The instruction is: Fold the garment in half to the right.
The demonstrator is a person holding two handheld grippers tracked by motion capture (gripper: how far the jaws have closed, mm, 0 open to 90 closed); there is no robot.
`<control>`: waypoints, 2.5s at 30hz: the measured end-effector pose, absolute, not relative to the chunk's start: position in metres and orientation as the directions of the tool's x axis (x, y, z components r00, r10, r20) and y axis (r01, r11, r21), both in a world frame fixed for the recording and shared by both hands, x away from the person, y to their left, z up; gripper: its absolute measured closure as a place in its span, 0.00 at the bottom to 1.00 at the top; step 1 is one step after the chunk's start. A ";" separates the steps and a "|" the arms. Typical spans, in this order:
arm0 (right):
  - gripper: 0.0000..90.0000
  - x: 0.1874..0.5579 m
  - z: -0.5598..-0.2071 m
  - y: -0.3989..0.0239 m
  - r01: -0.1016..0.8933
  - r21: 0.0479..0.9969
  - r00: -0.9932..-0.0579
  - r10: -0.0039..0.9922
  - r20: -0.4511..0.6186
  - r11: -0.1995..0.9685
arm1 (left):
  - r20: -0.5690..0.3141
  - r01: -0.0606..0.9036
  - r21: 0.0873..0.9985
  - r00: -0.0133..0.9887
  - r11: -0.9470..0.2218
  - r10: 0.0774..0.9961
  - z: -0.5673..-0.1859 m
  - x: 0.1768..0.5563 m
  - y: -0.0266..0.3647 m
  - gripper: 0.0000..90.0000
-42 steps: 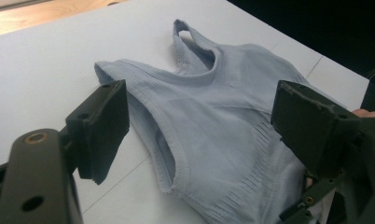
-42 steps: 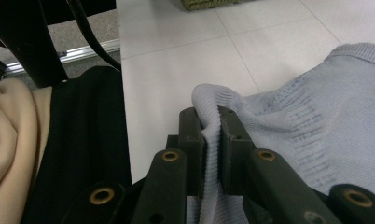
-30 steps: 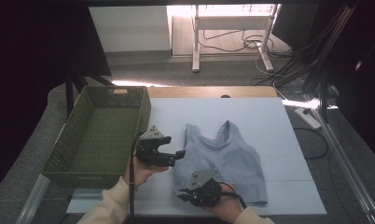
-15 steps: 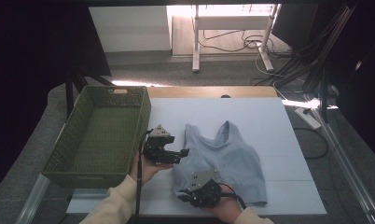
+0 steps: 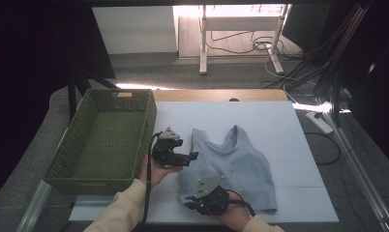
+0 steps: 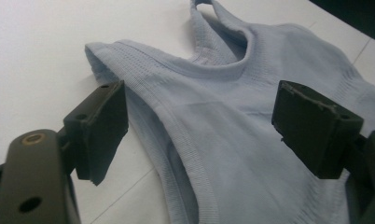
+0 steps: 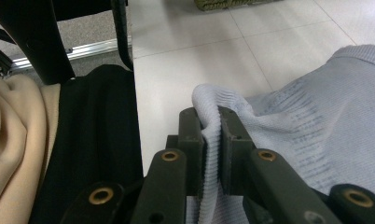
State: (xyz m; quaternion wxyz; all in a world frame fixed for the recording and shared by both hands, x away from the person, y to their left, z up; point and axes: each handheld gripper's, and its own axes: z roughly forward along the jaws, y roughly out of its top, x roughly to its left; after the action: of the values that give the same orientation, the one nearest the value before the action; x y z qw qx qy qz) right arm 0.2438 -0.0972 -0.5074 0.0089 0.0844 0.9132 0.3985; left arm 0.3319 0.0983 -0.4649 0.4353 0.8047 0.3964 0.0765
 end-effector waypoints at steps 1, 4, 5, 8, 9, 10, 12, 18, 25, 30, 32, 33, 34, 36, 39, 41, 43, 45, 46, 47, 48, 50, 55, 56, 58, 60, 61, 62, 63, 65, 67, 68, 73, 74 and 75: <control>0.90 0.244 -0.507 -0.097 0.147 0.730 -0.986 0.161 0.051 0.668 | -0.225 0.572 0.761 0.674 -0.305 0.704 -0.466 0.333 0.098 0.21; 0.90 0.244 -0.507 -0.097 0.146 0.730 -0.986 0.160 0.051 0.667 | -0.221 0.575 0.757 0.673 -0.311 0.706 -0.469 0.335 0.097 0.21; 0.90 0.244 -0.507 -0.097 0.147 0.730 -0.986 0.160 0.052 0.667 | -0.226 0.578 0.756 0.671 -0.307 0.707 -0.469 0.337 0.097 0.21; 0.90 0.244 -0.508 -0.097 0.145 0.729 -0.986 0.159 0.050 0.669 | -0.224 0.578 0.753 0.672 -0.313 0.706 -0.471 0.341 0.095 0.21; 0.90 0.244 -0.508 -0.097 0.144 0.728 -0.986 0.158 0.049 0.671 | -0.226 0.581 0.752 0.672 -0.312 0.705 -0.472 0.342 0.094 0.21; 0.90 0.244 -0.508 -0.097 0.142 0.728 -0.986 0.157 0.048 0.671 | -0.227 0.582 0.749 0.674 -0.316 0.703 -0.473 0.344 0.093 0.21; 0.90 0.244 -0.508 -0.097 0.140 0.727 -0.987 0.156 0.047 0.672 | -0.229 0.588 0.743 0.672 -0.320 0.705 -0.476 0.347 0.091 0.20; 0.90 0.243 -0.508 -0.097 0.138 0.727 -0.987 0.155 0.044 0.673 | -0.223 0.597 0.733 0.664 -0.326 0.714 -0.480 0.353 0.089 0.20; 0.90 0.243 -0.508 -0.097 0.135 0.726 -0.987 0.154 0.040 0.674 | -0.237 0.612 0.724 0.654 -0.318 0.718 -0.486 0.360 0.089 0.17; 0.90 0.243 -0.508 -0.097 0.137 0.726 -0.987 0.154 0.044 0.674 | -0.241 0.626 0.713 0.643 -0.317 0.727 -0.490 0.365 0.089 0.17; 0.90 0.243 -0.509 -0.097 0.137 0.726 -0.987 0.153 0.043 0.674 | -0.240 0.629 0.708 0.640 -0.319 0.730 -0.492 0.367 0.088 0.17; 0.90 0.243 -0.509 -0.097 0.137 0.725 -0.987 0.153 0.043 0.675 | -0.239 0.632 0.706 0.638 -0.321 0.732 -0.493 0.367 0.088 0.17; 0.90 0.243 -0.509 -0.097 0.137 0.726 -0.987 0.153 0.044 0.674 | -0.239 0.634 0.704 0.636 -0.320 0.734 -0.494 0.368 0.087 0.17; 0.90 0.243 -0.509 -0.097 0.137 0.725 -0.987 0.153 0.043 0.675 | -0.235 0.637 0.698 0.634 -0.326 0.737 -0.496 0.370 0.087 0.17; 0.90 0.244 -0.508 -0.097 0.134 0.723 -0.988 0.150 0.043 0.678 | -0.230 0.645 0.687 0.629 -0.334 0.743 -0.500 0.375 0.085 0.17; 0.90 0.244 -0.508 -0.097 0.135 0.722 -0.988 0.151 0.043 0.679 | -0.229 0.651 0.679 0.628 -0.340 0.744 -0.503 0.377 0.084 0.17; 0.90 0.244 -0.509 -0.097 0.135 0.722 -0.988 0.150 0.044 0.679 | -0.231 0.655 0.673 0.628 -0.344 0.743 -0.505 0.380 0.084 0.18; 0.90 0.243 -0.509 -0.097 0.133 0.721 -0.988 0.147 0.043 0.680 | -0.232 0.663 0.667 0.619 -0.341 0.750 -0.508 0.382 0.084 0.19; 0.90 0.243 -0.509 -0.097 0.133 0.721 -0.988 0.147 0.043 0.681 | -0.232 0.666 0.664 0.616 -0.340 0.753 -0.510 0.383 0.084 0.19; 0.90 0.243 -0.509 -0.097 0.132 0.721 -0.988 0.147 0.042 0.680 | -0.235 0.669 0.662 0.613 -0.338 0.754 -0.511 0.384 0.084 0.19; 0.90 0.243 -0.509 -0.097 0.132 0.721 -0.988 0.147 0.042 0.681 | -0.235 0.670 0.661 0.612 -0.337 0.755 -0.511 0.385 0.085 0.19; 0.90 0.243 -0.509 -0.097 0.133 0.720 -0.988 0.147 0.043 0.681 | -0.235 0.671 0.660 0.611 -0.337 0.756 -0.512 0.386 0.084 0.18; 0.90 0.243 -0.510 -0.097 0.132 0.721 -0.988 0.145 0.043 0.681 | -0.230 0.674 0.655 0.610 -0.343 0.759 -0.514 0.388 0.083 0.18; 0.90 0.243 -0.510 -0.097 0.132 0.720 -0.988 0.145 0.045 0.681 | -0.232 0.675 0.655 0.608 -0.340 0.760 -0.515 0.388 0.083 0.18; 0.90 0.243 -0.510 -0.096 0.131 0.719 -0.989 0.144 0.043 0.682 | -0.227 0.677 0.649 0.607 -0.347 0.762 -0.516 0.389 0.082 0.18; 0.90 0.243 -0.510 -0.096 0.131 0.719 -0.989 0.144 0.043 0.682 | -0.220 0.676 0.649 0.606 -0.349 0.765 -0.517 0.389 0.081 0.18; 0.90 0.243 -0.510 -0.096 0.132 0.719 -0.988 0.145 0.043 0.682 | -0.220 0.676 0.649 0.605 -0.349 0.765 -0.517 0.390 0.081 0.18; 0.90 0.243 -0.510 -0.096 0.132 0.719 -0.988 0.145 0.044 0.682 | -0.217 0.676 0.649 0.605 -0.350 0.766 -0.517 0.390 0.081 0.18; 0.90 0.243 -0.510 -0.096 0.132 0.719 -0.988 0.145 0.044 0.682 | -0.214 0.676 0.647 0.605 -0.353 0.767 -0.518 0.391 0.080 0.18; 0.90 0.243 -0.510 -0.096 0.132 0.720 -0.988 0.145 0.045 0.682 | -0.214 0.678 0.644 0.604 -0.355 0.767 -0.519 0.392 0.080 0.18; 0.90 0.244 -0.510 -0.096 0.131 0.719 -0.989 0.143 0.043 0.682 | -0.214 0.680 0.641 0.603 -0.356 0.768 -0.520 0.392 0.079 0.18; 0.90 0.243 -0.510 -0.096 0.130 0.719 -0.989 0.143 0.043 0.683 | -0.214 0.681 0.640 0.603 -0.356 0.768 -0.520 0.393 0.079 0.17; 0.89 0.243 -0.510 -0.097 0.129 0.719 -0.989 0.141 0.043 0.683 | -0.197 0.677 0.637 0.606 -0.370 0.771 -0.523 0.394 0.075 0.17; 0.89 0.243 -0.510 -0.097 0.126 0.719 -0.989 0.140 0.040 0.684 | -0.191 0.676 0.635 0.605 -0.373 0.773 -0.523 0.394 0.075 0.17; 0.89 0.243 -0.510 -0.096 0.127 0.719 -0.989 0.142 0.040 0.683 | -0.192 0.677 0.635 0.604 -0.372 0.773 -0.524 0.395 0.074 0.17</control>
State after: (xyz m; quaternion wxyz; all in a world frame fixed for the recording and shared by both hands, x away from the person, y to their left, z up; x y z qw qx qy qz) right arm 0.2431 -0.0964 -0.5102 0.0096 0.0732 0.9173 0.3913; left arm 0.3947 0.0742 -0.5239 0.3477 0.8254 0.4394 0.0690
